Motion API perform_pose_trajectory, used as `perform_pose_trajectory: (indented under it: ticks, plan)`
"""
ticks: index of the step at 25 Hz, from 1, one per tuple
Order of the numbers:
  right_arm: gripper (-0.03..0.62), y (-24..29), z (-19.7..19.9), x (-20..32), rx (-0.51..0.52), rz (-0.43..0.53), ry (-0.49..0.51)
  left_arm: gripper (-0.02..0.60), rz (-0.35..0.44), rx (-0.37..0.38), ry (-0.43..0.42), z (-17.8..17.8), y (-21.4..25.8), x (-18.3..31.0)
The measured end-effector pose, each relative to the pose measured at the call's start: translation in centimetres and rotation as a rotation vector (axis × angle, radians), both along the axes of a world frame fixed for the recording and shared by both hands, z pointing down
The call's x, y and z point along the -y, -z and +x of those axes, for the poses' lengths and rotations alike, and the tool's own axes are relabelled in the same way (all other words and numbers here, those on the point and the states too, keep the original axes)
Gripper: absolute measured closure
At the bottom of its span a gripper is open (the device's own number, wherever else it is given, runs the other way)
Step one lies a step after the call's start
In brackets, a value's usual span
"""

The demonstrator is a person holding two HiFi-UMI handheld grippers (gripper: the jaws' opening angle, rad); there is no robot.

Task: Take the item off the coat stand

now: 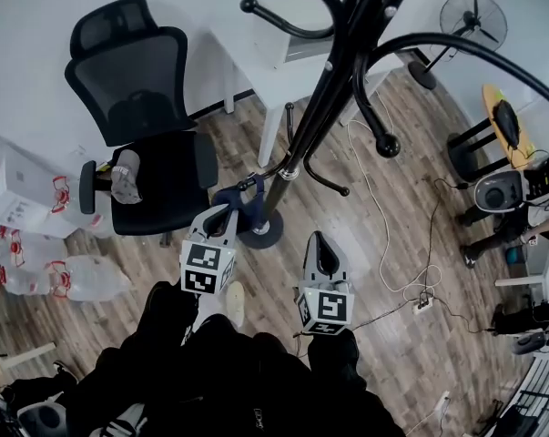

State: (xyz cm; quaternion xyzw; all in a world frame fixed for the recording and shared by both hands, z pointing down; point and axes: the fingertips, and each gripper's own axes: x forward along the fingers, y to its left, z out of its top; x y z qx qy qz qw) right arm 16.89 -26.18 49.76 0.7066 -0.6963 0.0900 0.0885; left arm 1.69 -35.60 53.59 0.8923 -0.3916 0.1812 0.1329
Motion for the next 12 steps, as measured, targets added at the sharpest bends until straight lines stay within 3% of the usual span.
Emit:
perform_pose_trajectory:
  ticks: [12]
  plan:
    - [0.579, 1.6, -0.2, -1.3, -0.003, 0.034, 0.017, 0.554, 0.044, -0.018, 0.044, -1.1, 2.9, -0.8]
